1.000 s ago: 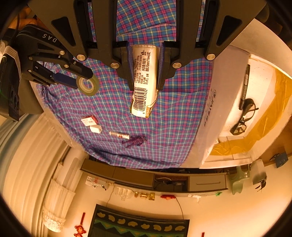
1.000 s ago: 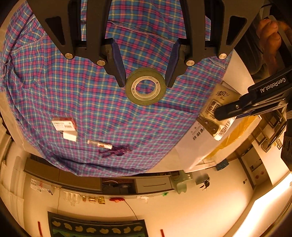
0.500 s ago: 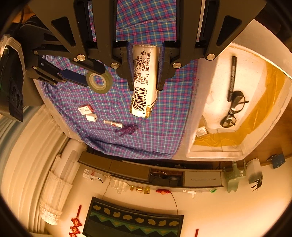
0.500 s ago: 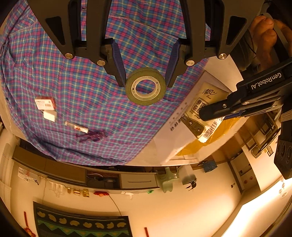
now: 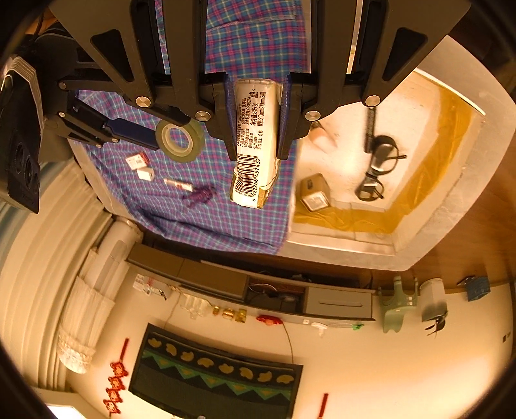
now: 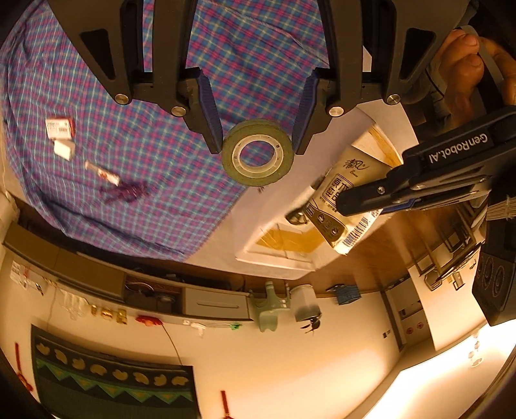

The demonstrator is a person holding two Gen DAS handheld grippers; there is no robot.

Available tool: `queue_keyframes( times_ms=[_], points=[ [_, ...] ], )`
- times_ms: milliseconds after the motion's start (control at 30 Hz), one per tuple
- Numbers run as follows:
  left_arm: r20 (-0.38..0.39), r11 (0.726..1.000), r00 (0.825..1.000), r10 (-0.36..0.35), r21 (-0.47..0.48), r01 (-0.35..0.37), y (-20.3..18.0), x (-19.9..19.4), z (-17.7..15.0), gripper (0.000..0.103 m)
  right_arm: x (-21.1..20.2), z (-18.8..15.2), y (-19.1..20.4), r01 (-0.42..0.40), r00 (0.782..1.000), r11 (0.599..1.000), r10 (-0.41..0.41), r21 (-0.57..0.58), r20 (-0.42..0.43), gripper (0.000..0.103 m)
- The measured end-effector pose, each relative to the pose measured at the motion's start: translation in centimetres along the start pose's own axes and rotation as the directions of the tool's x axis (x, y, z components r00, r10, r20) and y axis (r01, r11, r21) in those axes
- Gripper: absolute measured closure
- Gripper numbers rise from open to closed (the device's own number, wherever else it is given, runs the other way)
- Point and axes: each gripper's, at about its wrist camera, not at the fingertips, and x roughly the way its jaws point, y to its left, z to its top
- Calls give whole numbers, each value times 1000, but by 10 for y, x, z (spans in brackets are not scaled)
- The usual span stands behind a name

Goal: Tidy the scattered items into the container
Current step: 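Carry the white can and green tape roll together over the white box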

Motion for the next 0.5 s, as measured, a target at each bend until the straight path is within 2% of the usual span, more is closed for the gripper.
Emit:
queue_keyframes(
  times_ms=[500],
  points=[
    [16, 996, 1000, 21, -91, -19, 61, -9, 26, 80, 25, 43, 45, -55, 998, 996, 55, -77, 0, 57]
  ],
)
